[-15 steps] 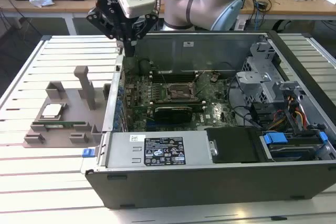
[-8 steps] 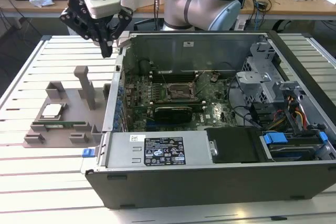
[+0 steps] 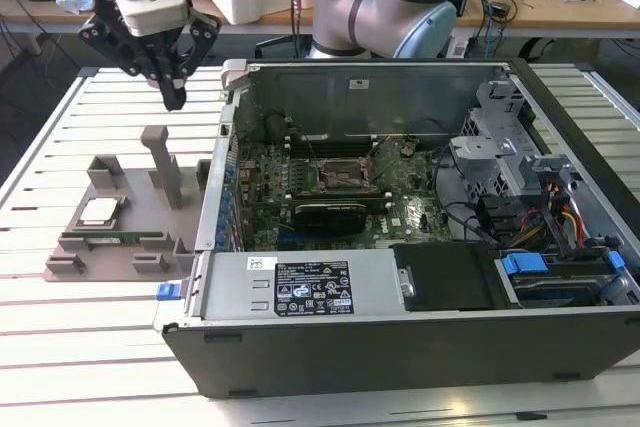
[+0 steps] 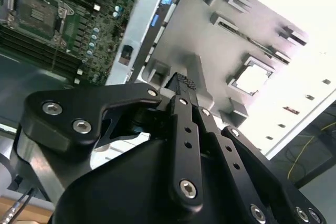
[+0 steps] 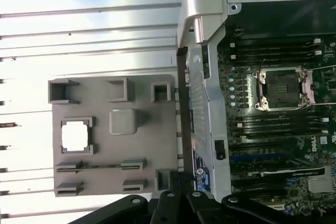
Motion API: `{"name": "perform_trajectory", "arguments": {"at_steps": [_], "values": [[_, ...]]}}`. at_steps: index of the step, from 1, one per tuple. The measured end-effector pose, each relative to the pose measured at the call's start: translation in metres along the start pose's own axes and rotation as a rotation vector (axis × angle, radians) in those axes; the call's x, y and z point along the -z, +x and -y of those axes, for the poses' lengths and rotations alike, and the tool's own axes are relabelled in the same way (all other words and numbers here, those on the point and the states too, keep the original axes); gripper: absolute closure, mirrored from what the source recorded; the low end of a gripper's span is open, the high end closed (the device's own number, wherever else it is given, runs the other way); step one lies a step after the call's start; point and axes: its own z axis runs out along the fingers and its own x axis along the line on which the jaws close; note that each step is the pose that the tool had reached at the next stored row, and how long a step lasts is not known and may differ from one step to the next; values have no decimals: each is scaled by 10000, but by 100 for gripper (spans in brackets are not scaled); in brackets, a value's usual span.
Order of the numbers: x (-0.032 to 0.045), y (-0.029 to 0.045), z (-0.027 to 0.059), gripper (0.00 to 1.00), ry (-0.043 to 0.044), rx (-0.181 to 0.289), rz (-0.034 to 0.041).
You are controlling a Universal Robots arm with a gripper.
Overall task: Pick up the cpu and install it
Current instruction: 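Reach for the cpu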
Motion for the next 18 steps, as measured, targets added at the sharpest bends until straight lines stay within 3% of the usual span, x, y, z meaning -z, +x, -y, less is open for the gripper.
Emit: {"name": "perform_trajectory", "arguments": {"at_steps": [3, 18], "values": [[4, 155, 11, 89, 1, 2, -1], [13, 631, 41, 89, 1, 1, -1]]}}
